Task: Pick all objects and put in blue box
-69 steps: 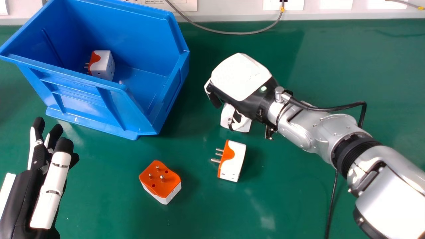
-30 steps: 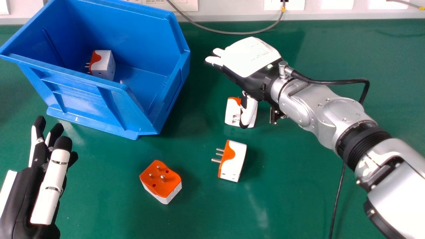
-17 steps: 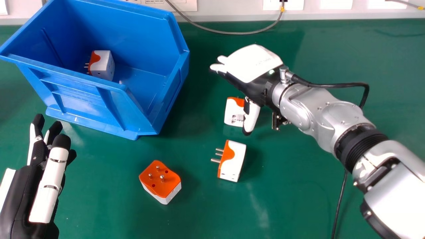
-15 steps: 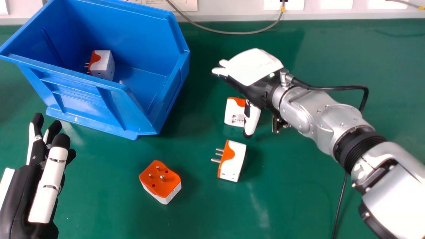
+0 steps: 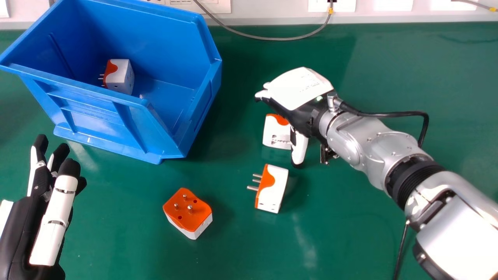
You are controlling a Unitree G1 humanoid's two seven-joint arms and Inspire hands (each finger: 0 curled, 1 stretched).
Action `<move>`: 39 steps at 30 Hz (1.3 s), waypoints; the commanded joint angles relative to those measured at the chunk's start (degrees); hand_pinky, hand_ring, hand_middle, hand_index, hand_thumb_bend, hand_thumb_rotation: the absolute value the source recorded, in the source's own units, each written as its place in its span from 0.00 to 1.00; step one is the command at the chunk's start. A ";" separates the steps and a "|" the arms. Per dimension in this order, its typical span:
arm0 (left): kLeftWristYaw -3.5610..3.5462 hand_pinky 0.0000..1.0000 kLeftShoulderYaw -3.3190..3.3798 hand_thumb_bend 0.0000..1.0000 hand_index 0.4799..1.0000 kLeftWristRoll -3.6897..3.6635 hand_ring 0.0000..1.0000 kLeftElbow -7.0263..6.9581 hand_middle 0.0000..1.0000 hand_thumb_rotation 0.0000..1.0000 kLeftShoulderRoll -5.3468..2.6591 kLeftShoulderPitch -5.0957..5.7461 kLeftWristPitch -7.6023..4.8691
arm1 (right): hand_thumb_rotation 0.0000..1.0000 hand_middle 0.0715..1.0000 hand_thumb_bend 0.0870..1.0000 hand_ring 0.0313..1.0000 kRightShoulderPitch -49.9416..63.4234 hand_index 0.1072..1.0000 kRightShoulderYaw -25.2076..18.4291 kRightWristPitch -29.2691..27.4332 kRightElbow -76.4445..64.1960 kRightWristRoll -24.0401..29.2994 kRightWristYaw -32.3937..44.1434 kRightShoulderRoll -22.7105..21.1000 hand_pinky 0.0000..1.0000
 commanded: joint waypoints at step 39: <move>-0.18 0.93 1.51 0.48 1.00 -2.25 1.00 -3.89 1.00 0.83 -0.23 3.50 0.07 | 0.01 0.62 0.58 0.62 0.44 0.53 2.72 -0.64 1.38 -0.62 -4.91 0.26 0.53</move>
